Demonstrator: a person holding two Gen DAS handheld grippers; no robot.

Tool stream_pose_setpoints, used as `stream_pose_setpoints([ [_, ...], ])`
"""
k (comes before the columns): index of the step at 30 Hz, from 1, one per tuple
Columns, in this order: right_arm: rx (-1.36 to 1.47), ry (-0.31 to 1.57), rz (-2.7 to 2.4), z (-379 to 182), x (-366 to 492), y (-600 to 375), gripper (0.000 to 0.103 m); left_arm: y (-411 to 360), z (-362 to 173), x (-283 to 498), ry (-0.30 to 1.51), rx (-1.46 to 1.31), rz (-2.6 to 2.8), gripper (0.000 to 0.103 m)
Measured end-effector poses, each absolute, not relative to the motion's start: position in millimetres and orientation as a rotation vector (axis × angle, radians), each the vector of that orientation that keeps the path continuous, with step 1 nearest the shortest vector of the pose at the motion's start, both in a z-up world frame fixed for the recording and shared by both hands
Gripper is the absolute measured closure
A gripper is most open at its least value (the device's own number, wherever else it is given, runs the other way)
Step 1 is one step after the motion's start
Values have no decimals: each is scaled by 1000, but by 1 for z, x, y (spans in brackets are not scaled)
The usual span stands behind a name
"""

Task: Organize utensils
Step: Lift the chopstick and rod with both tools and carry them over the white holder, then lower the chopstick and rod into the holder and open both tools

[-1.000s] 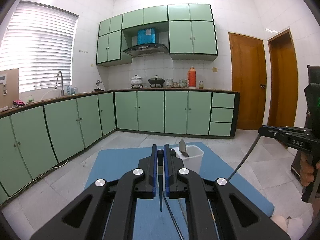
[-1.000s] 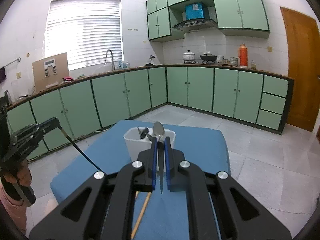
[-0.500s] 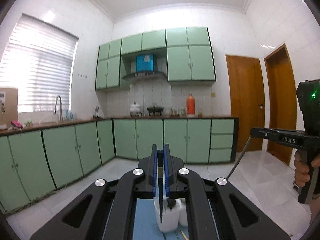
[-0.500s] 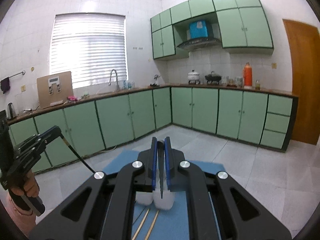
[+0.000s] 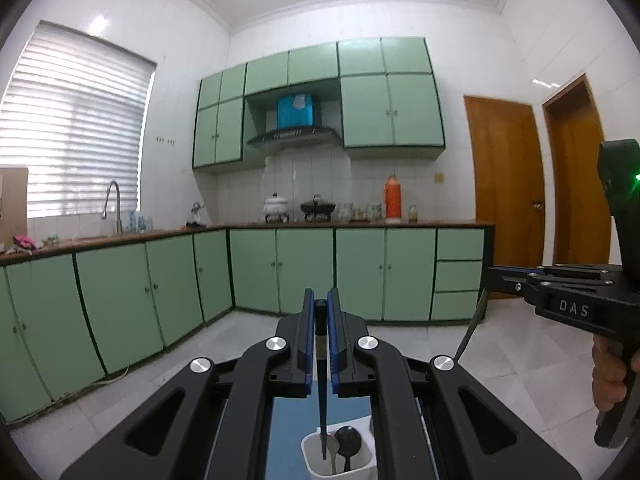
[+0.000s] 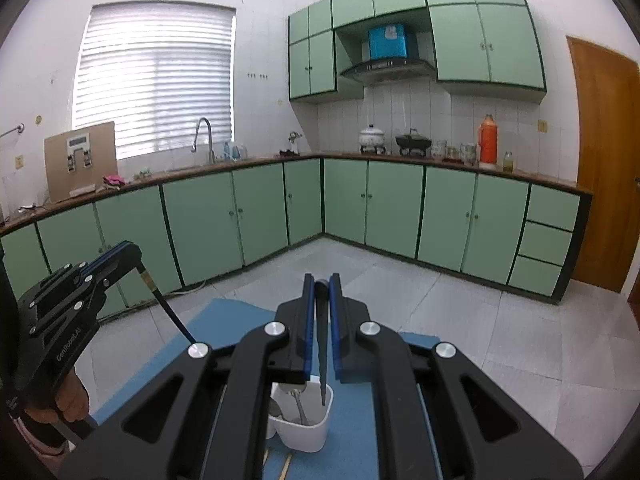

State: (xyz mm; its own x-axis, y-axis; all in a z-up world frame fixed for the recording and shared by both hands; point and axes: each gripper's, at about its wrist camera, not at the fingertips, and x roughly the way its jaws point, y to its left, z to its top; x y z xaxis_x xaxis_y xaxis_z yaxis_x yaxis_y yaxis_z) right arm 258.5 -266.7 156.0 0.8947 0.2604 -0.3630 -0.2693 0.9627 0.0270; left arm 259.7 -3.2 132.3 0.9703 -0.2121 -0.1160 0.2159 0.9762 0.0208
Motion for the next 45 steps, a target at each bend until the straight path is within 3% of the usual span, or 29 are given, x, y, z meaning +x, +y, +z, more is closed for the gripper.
stream_pose_setpoints([
  [15, 38, 489, 287, 92, 313, -260, 97, 4, 79, 321, 252, 11, -206, 97],
  [27, 65, 497, 280, 78, 312, -269, 95, 13, 63, 326, 279, 3, -198, 96],
  [29, 58, 495, 272, 78, 310, -270, 93, 13, 63, 325, 279, 4, -195, 91],
  [31, 51, 493, 266, 77, 308, -270, 91, 15, 63, 324, 280, 1, -188, 71],
  [33, 49, 486, 251, 77, 305, -271, 77, 18, 63, 322, 274, -17, -184, 57],
  [35, 57, 476, 236, 76, 303, -274, 64, 20, 64, 319, 268, -27, -183, 51],
  [37, 64, 470, 234, 76, 302, -276, 60, 22, 64, 319, 268, -38, -184, 44],
  [45, 86, 425, 198, 79, 296, -287, 26, 28, 65, 316, 257, -68, -170, 25],
])
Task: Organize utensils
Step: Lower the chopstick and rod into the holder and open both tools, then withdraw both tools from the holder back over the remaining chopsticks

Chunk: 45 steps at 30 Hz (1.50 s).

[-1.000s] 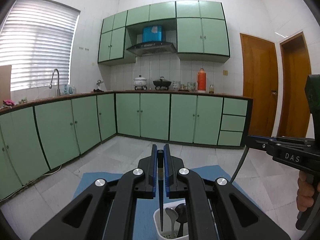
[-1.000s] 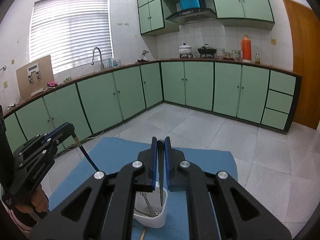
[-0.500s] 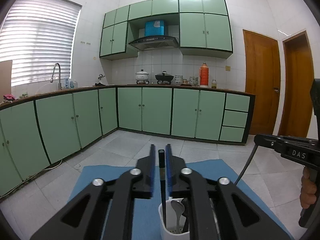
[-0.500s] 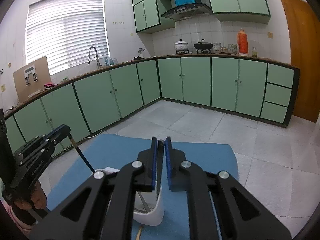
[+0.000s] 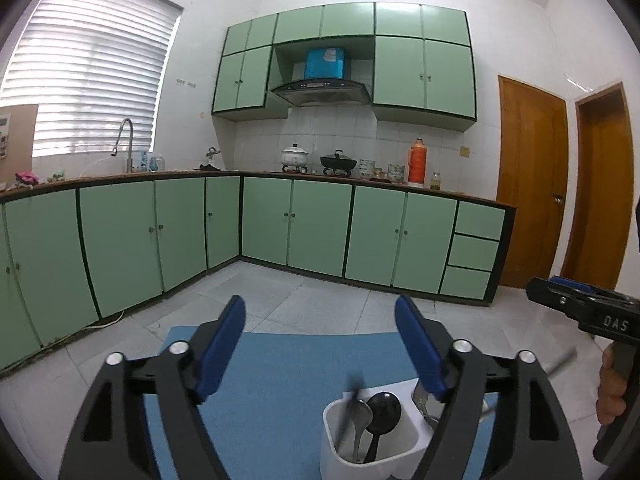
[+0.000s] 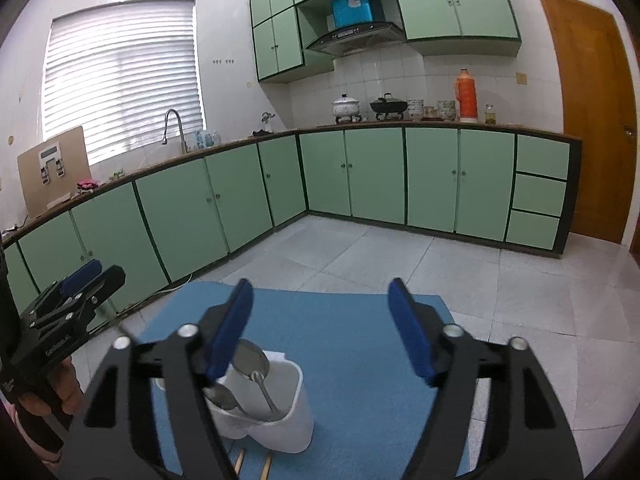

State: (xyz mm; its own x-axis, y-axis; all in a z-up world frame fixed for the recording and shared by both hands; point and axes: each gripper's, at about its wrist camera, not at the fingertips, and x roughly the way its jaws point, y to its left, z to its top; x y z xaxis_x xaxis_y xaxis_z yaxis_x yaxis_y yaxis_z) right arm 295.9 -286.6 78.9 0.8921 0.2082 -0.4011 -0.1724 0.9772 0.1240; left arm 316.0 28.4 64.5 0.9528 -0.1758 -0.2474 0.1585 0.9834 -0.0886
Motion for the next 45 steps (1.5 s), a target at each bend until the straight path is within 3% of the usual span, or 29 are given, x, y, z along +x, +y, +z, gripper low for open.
stream_pose_setpoints([
  [9, 122, 416, 183, 76, 297, -297, 15, 35, 64, 316, 259, -106, -169, 19],
  [21, 173, 411, 176, 54, 251, -321, 12, 60, 49, 279, 266, -118, -143, 12],
  [45, 126, 526, 113, -85, 77, -278, 12, 47, -86, 111, 495, -8, -144, 11],
])
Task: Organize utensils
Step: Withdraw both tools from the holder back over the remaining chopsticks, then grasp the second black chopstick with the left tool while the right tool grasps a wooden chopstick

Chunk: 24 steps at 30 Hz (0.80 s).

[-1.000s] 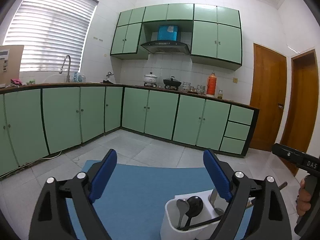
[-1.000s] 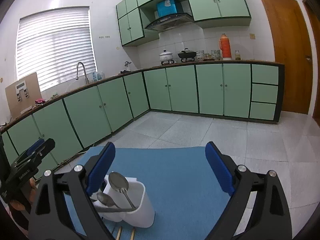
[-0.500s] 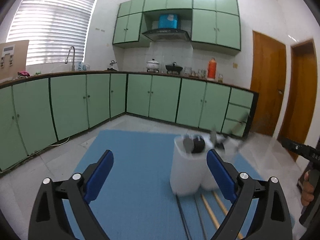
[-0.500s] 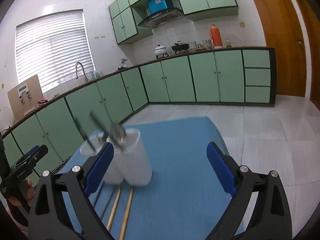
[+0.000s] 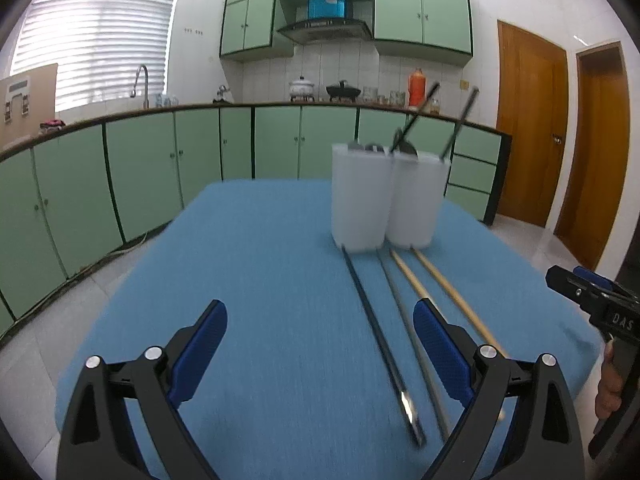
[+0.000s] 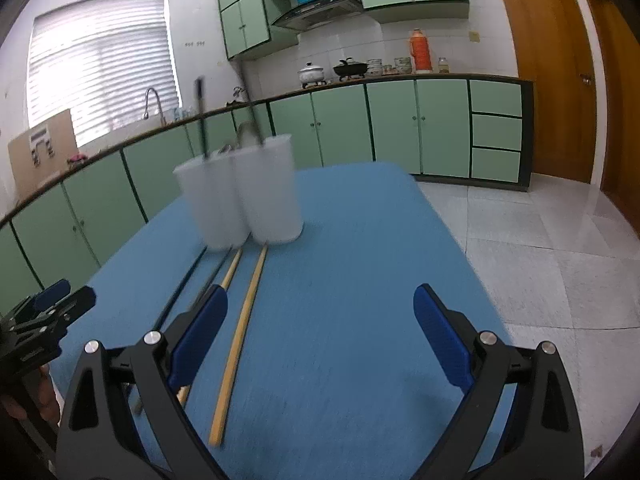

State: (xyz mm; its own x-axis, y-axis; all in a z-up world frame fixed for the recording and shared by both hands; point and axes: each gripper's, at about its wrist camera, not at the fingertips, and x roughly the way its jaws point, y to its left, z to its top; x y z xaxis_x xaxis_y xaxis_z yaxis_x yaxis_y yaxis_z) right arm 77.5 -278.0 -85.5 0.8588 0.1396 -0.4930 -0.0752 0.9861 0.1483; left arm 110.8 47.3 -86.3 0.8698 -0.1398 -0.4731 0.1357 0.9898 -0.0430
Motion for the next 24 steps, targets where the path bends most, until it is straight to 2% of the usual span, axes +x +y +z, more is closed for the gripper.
stream_pose_setpoints([
  [15, 22, 501, 112, -122, 27, -237, 12, 57, -117, 66, 515, 2, -122, 11],
  [16, 13, 494, 109, -123, 24, -235, 14, 58, -118, 65, 514, 1, -120, 11],
  [18, -7, 485, 108, -124, 23, -231, 25, 57, -119, 61, 509, 5, -116, 11],
  [20, -27, 476, 108, -125, 20, -228, 27, 57, -120, 57, 503, 7, -117, 11],
  [24, -54, 457, 98, -128, 16, -221, 42, 55, -119, 54, 502, -1, -120, 11],
])
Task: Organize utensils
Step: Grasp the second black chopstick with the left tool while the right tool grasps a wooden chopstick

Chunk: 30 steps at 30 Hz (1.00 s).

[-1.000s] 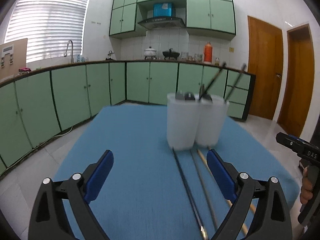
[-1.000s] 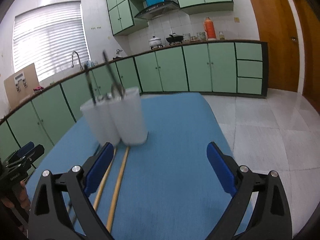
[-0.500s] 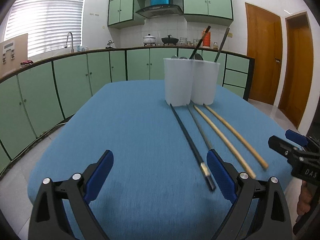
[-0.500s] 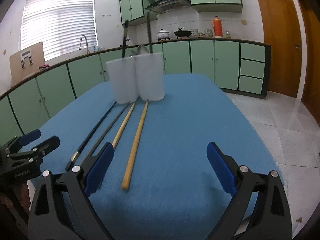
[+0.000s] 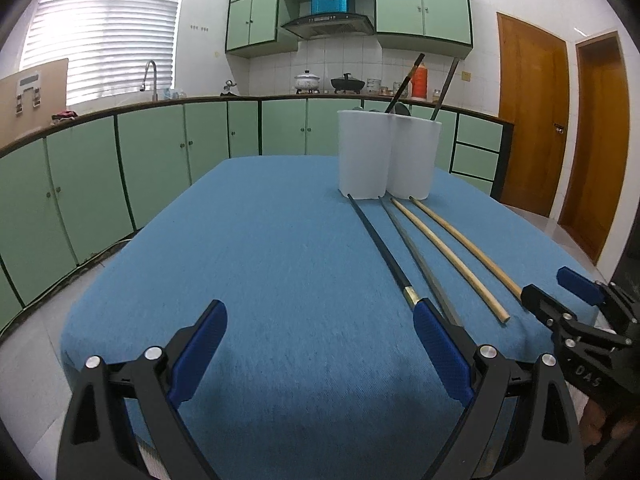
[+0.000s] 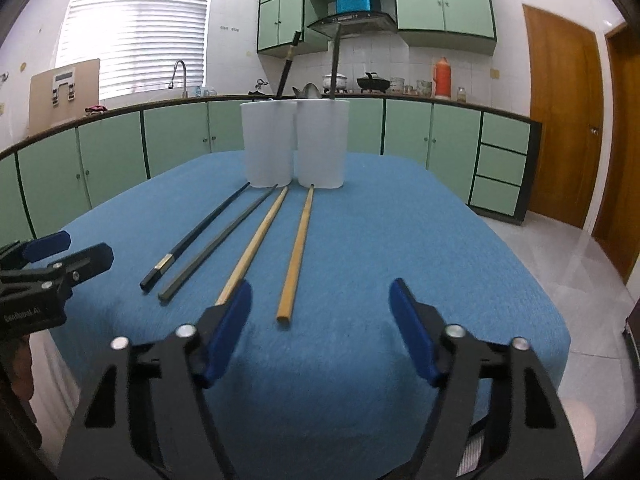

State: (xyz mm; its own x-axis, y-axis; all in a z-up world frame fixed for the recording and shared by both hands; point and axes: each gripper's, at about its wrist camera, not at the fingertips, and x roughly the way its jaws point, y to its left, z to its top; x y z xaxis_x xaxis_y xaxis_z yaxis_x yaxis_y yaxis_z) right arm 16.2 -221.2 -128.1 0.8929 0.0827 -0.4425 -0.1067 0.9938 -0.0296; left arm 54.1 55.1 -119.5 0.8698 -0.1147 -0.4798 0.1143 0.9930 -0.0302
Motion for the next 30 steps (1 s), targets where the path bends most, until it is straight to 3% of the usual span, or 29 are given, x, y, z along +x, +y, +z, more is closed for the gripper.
stream_pose_setpoints([
  [9, -68, 451, 89, -140, 12, -213, 74, 51, -119, 52, 500, -7, -127, 11],
  [16, -86, 429, 88, -144, 12, -204, 84, 51, -120, 51, 503, -16, -132, 11],
  [21, -114, 410, 82, -147, 9, -197, 96, 50, -121, 50, 507, -22, -135, 11],
  [30, -47, 418, 45, -144, 8, -216, 97, 39, -123, 52, 512, -24, -158, 11],
])
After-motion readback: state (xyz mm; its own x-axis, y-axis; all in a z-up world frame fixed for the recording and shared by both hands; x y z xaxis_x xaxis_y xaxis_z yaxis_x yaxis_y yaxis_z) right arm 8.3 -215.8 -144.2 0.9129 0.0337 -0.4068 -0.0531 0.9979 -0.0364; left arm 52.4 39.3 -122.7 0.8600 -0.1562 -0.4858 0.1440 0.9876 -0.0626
